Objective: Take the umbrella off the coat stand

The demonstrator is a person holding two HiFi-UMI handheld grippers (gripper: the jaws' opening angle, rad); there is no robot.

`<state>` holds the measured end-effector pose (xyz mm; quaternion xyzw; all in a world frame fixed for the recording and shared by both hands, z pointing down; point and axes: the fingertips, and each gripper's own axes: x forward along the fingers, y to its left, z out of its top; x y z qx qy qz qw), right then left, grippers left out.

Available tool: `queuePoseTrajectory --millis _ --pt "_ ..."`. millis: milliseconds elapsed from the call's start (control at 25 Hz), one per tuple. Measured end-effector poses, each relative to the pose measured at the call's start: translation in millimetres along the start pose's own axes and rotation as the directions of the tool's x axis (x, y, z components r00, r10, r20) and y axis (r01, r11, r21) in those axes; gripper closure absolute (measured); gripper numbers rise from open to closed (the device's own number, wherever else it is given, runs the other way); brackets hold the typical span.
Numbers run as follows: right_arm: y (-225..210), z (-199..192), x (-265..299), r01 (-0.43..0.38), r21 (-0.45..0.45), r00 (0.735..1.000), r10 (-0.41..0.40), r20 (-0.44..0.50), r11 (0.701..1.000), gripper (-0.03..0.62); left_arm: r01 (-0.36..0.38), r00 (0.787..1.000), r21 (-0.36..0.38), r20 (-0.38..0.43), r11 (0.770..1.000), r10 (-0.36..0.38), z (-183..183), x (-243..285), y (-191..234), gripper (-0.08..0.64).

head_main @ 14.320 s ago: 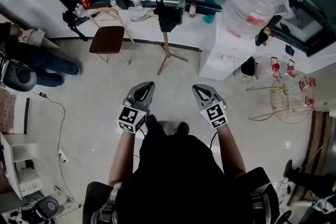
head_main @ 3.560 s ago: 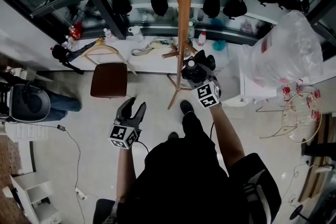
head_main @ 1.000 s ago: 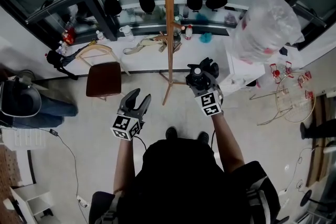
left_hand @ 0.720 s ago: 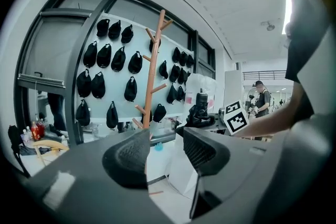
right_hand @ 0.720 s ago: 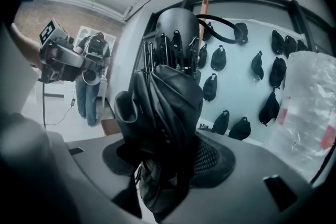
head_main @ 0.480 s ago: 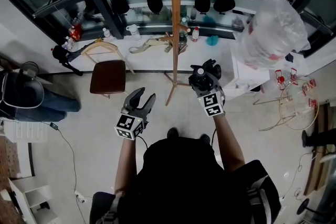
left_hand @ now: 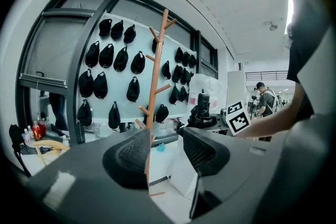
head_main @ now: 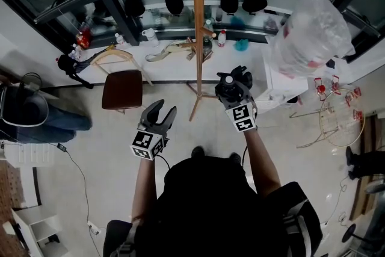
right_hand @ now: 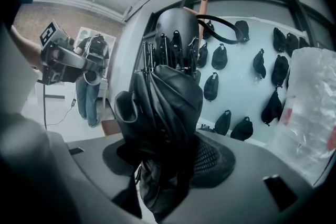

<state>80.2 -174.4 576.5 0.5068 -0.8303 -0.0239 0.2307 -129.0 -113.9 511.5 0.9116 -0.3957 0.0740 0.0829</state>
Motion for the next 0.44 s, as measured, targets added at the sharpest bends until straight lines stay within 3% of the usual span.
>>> queuePoseTrajectory --millis 440 --pt "0.9 -3.6 -0.3 0.024 -0.013 1.0 -0.024 -0.012 1.0 0.345 0.021 1.0 0.002 -0.002 1.0 -0.021 -3.3 1.2 6.9 0.365"
